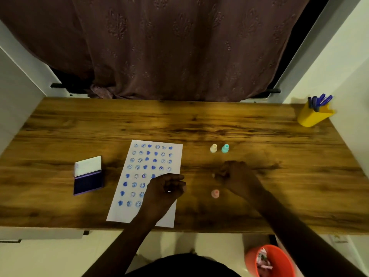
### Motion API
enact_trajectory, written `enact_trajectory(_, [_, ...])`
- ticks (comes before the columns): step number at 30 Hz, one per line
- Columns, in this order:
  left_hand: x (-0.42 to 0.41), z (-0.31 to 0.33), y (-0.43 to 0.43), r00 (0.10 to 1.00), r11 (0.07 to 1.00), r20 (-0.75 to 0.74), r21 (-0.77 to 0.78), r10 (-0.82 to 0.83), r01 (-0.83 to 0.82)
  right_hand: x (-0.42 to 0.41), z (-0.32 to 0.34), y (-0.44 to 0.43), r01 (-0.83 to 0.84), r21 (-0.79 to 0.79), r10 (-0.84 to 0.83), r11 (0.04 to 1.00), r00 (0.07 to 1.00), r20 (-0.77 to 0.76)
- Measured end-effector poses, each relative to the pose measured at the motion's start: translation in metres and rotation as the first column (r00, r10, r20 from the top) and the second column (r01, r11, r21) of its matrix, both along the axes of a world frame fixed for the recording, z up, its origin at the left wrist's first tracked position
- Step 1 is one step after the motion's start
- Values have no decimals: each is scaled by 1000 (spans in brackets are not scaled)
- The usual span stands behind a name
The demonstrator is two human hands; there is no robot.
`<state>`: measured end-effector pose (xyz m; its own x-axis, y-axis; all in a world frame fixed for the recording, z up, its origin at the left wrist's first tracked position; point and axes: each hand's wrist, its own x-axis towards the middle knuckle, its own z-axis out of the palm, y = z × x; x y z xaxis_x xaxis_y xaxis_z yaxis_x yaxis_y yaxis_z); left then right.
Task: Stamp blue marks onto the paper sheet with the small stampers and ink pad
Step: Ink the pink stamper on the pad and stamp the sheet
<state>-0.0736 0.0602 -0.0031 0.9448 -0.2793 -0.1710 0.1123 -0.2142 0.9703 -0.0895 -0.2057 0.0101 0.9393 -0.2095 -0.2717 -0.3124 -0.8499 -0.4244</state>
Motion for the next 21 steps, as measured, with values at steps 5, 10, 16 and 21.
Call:
enact_trajectory(5, [3,-3,6,999,999,-5,31,-40,40,-31,-22,31,-30,-75,27,997,999,-38])
enact_trajectory(10, [6,-1,15,997,996,28,62,-67,65,-32,-25,40,-25,-121,17,992,998,-66])
enact_trajectory(16, [7,2,27,997,996,32,66,-66,64,-18,7,58,62,71,-63,996,998,2])
enact_trajectory(21, [8,10,40,998,998,12,-12,-59,60,-4,39,100,221,593,-224,774,972,-70])
